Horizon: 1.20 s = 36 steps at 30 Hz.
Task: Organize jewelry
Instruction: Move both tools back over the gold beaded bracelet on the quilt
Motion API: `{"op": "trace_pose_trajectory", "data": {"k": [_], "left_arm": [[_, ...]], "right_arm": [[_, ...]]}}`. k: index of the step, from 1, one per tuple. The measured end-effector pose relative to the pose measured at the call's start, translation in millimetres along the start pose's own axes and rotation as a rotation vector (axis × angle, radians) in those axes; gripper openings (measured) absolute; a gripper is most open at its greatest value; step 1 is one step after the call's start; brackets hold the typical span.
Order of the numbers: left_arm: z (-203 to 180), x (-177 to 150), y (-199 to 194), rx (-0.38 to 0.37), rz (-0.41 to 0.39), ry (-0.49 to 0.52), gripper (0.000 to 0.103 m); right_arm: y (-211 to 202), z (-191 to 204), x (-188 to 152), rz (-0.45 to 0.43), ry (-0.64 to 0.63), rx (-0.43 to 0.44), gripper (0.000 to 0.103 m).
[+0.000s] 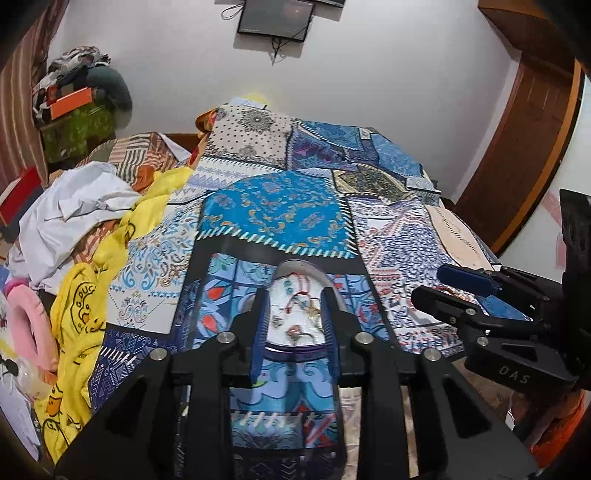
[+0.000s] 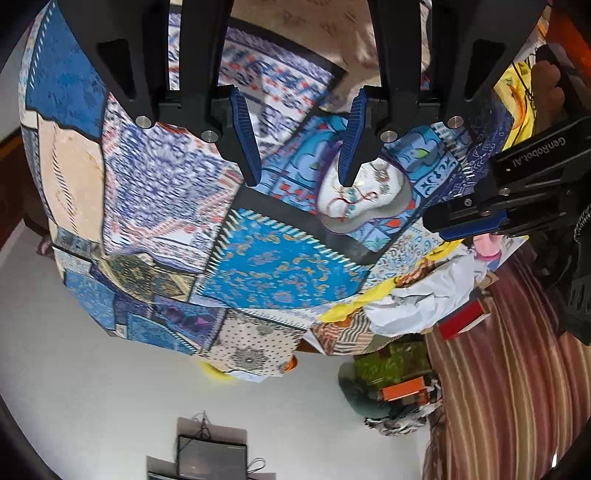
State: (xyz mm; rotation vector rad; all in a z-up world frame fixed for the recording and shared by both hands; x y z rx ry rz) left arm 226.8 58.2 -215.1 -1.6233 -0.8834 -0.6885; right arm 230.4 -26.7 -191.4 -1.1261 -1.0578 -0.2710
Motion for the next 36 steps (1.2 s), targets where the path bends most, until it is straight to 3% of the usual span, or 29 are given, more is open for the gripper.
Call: {"op": "trace_pose_trajectory", "data": {"k": [3,15,24,29,36], "left_arm": [[-15,1,0,-0.020,0.000,0.020,0.035],[-79,-12,22,-0.122,0.058,0.100,0.039],[-124,-34,53,-0.201,0.130,0.185,0.039],[-137,-51,76,-0.212,0.192,0.229,0.023],[-145,-58,87,-0.230,0.200,0.241,0.022]], "right_arm": [[-9,-16,-2,-0.009,0.037,-0.024,0.055],[-44,-98,-32,0.006,0.137,-0.173,0.056],[-45,-118,-51,0.034,0.188,-0.180,0.056],[-41,-121,-55,0.046,0.181,-0.168,0.056],[-38,-126,-53,0.046,0.168,-0.153,0.056]]}}
Point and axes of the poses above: each gripper's, at about its wrist camera, not at the fingertips, and y roughly the way its jaws point, z to its left, x to its top, the point moved 10 cm from there along y, roughly the way its jaws point, and after that the axes turned 10 degrees about -z, right-handed, at the moved point
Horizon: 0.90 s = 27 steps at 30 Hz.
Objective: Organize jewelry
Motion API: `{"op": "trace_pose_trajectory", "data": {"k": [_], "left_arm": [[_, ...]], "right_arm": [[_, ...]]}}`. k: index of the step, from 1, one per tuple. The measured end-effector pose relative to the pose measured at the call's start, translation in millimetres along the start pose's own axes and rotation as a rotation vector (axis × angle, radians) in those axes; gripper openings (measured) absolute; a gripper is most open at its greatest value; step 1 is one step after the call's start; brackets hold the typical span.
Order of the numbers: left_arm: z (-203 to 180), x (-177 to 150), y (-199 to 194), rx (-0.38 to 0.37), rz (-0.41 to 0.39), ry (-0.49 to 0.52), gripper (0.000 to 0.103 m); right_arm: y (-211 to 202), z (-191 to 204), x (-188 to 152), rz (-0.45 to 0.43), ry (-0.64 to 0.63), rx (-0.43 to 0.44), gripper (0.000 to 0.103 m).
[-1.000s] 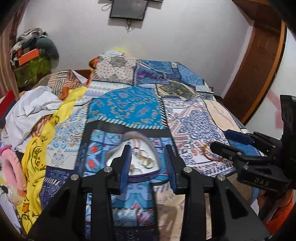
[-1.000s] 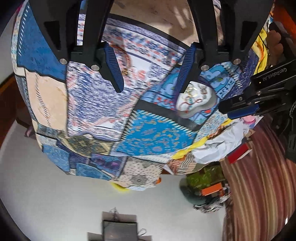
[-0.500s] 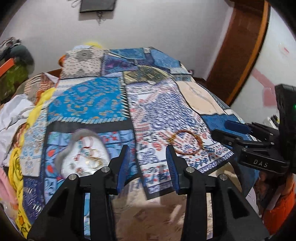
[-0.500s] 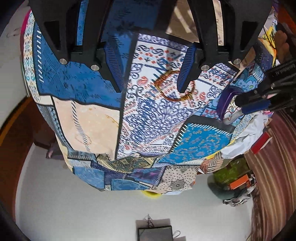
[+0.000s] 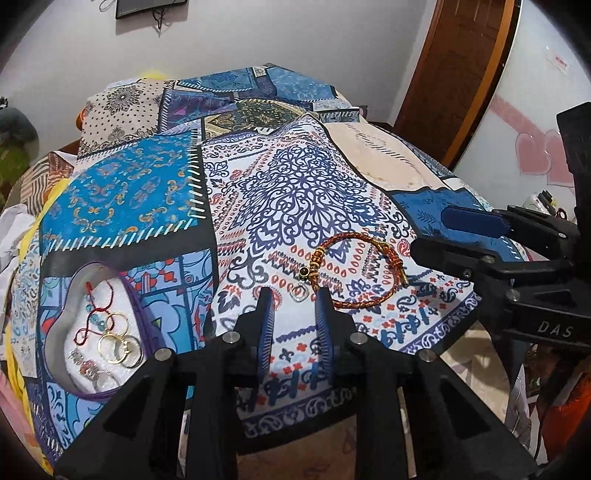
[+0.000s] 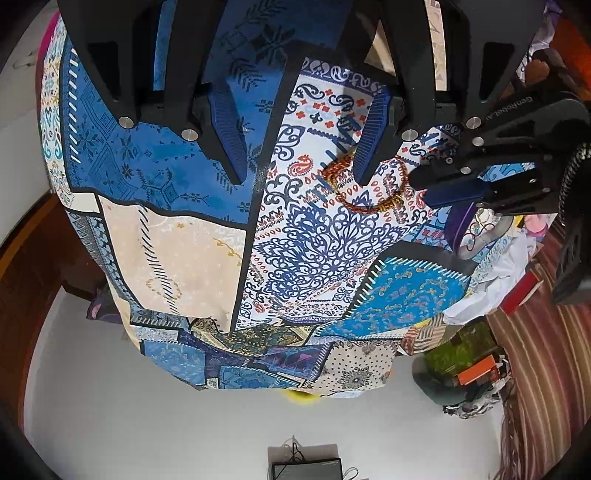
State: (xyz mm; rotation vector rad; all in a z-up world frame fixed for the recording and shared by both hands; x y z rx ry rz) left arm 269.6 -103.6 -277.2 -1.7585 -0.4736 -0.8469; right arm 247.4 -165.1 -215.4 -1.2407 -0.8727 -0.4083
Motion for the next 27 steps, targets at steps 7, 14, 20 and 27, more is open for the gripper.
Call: {"op": "trace_pose_trajectory", "data": {"k": [7,14,20,27], "left_arm": [[0,3,8,-0.016,-0.006,-0.015,0.009],[1,2,-5,-0.043,-0.016,-0.039,0.009],[17,7,-28,-0.011,-0.066,-0.067,0.009],[26,7,-37,-0.002,-0.085,-0.090,0.009]], "right_arm": [[5,8,-4,0.016,-0.006,0.040,0.056],[17,21,-9,0.057,-0.010,0.072,0.056],[28,36,-10,0.079,-0.055,0.077,0.056],[36,55,-13,0.100,-0.135,0.094,0.068]]}}
Point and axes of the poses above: each gripper's, at about its wrist camera, not at the fingertips, and y roughly the way its jaws point, z to its left, x to its top, the point moved 10 cm from there along y, roughly the way its jaws point, and after that the axes turned 10 degrees about -z, right-handed, at the moved point
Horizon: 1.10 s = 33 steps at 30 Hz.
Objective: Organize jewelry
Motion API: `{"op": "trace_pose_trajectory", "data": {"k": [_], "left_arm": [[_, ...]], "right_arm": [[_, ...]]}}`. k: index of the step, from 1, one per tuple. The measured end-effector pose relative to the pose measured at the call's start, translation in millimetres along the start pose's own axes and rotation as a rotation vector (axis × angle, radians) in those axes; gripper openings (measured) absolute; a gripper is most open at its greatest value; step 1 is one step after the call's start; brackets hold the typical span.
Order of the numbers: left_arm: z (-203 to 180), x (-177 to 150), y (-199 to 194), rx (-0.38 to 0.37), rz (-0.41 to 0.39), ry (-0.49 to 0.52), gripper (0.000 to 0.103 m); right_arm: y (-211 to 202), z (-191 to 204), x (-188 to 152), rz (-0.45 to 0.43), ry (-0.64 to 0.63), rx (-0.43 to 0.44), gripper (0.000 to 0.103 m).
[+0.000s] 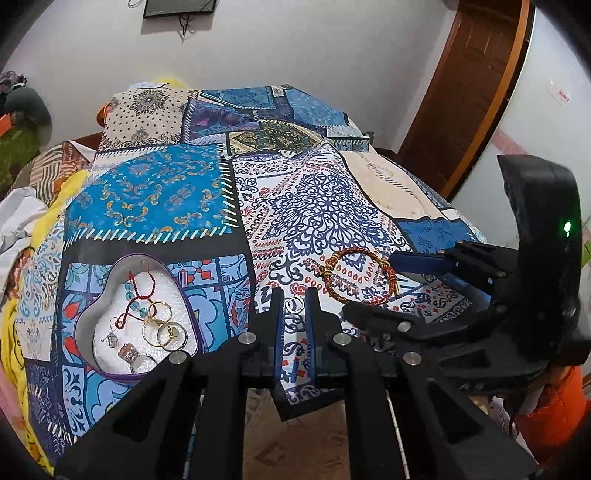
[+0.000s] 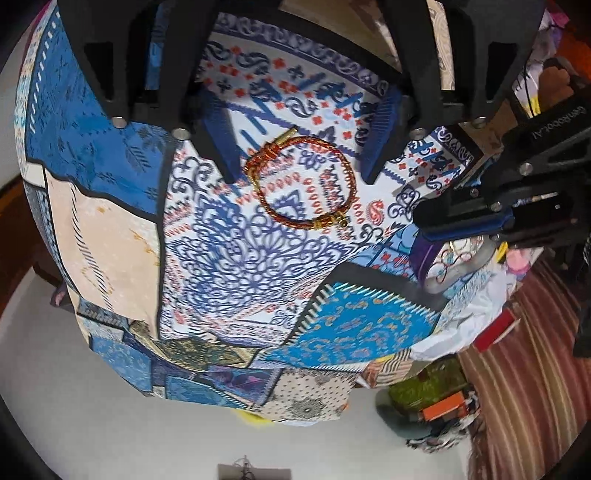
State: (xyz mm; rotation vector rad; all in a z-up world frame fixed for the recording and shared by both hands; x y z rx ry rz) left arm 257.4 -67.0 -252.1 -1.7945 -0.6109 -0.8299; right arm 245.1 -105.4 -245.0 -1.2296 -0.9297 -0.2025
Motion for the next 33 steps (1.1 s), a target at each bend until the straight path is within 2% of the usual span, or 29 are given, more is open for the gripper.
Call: {"op": "trace_pose_trajectory", "data": {"k": [8,10,15,18,20,27,33], "left_arm": [[0,0,-2,-0.001,-0.007,-0.010,0.009],[0,1,-5,0.002,-0.013,-0.010,0.009],[1,6,-14,0.008,-0.030,-0.010,0.009],[0,9,-21,0.012,-0.042,-0.007,0.009],[0,11,-25,0.014,-0.050,-0.006,0.009],[1,17,-42,0.024,-0.080,-0.005,0.009],[3,21,-60,0.034,-0.111,-0.007,0.009]], "right_arm": [[4,-3,1,-0.011,0.015,0.007,0.068],[4,-6,2,-0.027,0.013,-0.028,0.060],[3,-9,5,-0.043,0.035,-0.032,0.029],[1,-10,5,-0.044,0.042,-0.027,0.015],[0,-10,5,-0.044,0.055,-0.015,0.011],[-14,-8,9,-0.076,0.085,-0.004,0.010],[-39,-1,29,-0.144,0.083,-0.005,0.010]]}}
Point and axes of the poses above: each gripper's, at about its wrist camera, not at the fingertips, and y roughly the way its jaws point, z to its left, x to its top, the point moved 10 cm from there along y, roughly the way its jaws point, and after that the axes turned 10 degrees about -z, right-handed, at the moved point
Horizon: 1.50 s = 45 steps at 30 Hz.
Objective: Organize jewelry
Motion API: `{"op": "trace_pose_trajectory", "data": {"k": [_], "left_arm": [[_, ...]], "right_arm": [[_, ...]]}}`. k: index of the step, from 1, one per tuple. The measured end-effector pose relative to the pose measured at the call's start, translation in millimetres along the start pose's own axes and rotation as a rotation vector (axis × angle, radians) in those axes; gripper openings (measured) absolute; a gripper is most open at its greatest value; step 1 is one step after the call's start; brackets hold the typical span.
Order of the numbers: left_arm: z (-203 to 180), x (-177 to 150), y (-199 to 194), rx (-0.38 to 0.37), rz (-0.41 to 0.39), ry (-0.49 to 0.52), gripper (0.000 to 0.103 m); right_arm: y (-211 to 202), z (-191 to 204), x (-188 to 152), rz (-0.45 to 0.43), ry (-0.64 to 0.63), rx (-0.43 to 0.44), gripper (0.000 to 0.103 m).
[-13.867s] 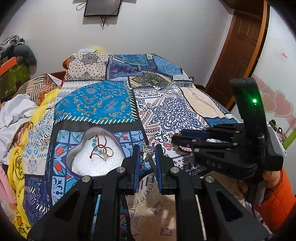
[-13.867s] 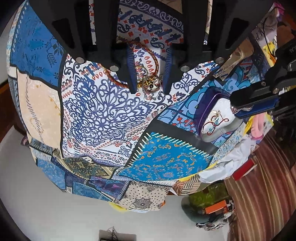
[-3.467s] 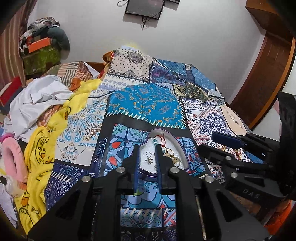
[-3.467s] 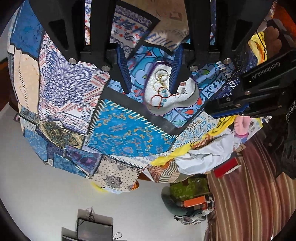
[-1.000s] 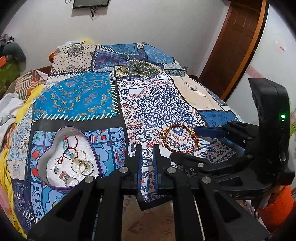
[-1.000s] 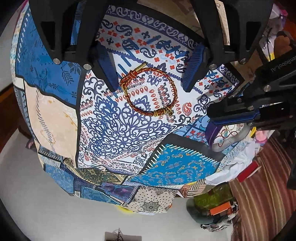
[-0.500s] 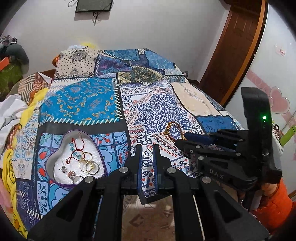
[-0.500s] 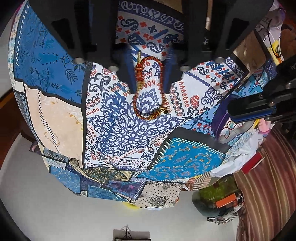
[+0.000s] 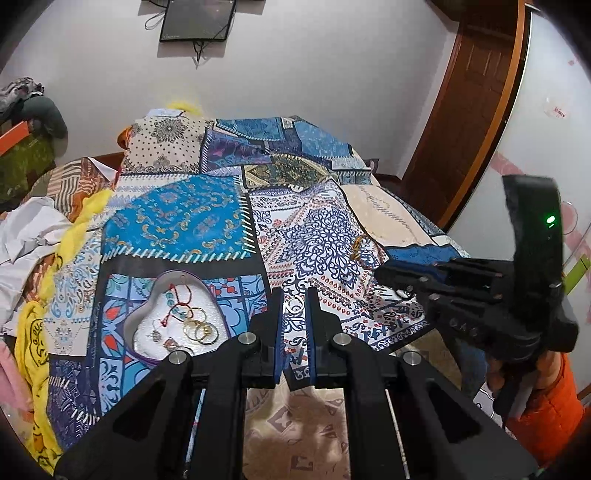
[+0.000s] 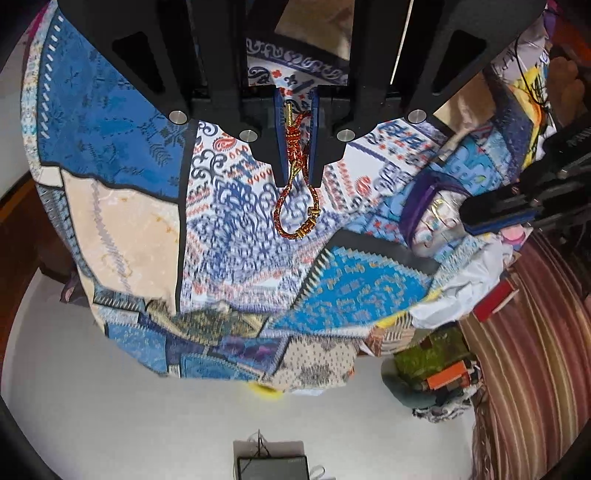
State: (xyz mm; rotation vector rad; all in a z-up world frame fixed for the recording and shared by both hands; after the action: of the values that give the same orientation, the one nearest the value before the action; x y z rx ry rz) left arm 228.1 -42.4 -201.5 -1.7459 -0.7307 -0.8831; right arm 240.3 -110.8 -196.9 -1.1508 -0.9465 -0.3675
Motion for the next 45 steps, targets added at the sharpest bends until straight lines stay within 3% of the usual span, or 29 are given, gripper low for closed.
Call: {"op": "trace_pose_trajectory", "data": {"k": [12,20,32,45], "left_arm": [[22,21,-36,0.038,-0.086,-0.013,0.009],[47,27,-54,0.094,-0.127,-0.032,0.009],[95,15,-59,0.165,-0.114,-0.091,0.009],[109,-13,-18,0.125,-0.023,-0.131,0.009]], "right_arm": [[-34,46,43,-0.133,-0.048,0.047,0.010],[-28,83,54,-0.164,-0.067,0.120,0.010],[5,127,45,-0.108,-0.119,0.208,0.010],[52,135,19,0.014,-0.105,0.231,0.010]]}}
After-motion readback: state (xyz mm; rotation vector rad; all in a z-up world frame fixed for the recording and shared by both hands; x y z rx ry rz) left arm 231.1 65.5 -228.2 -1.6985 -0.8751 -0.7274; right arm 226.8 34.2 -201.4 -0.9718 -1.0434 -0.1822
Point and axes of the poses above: each gripper's, at about its wrist camera, not at the fingertips, and y roughly the way its jaws point, z to its left, x to its top, the point moved 10 cm from there along y, roughly the way its jaws point, and after that the axes turned 10 degrees about -z, right-handed, at the moved point
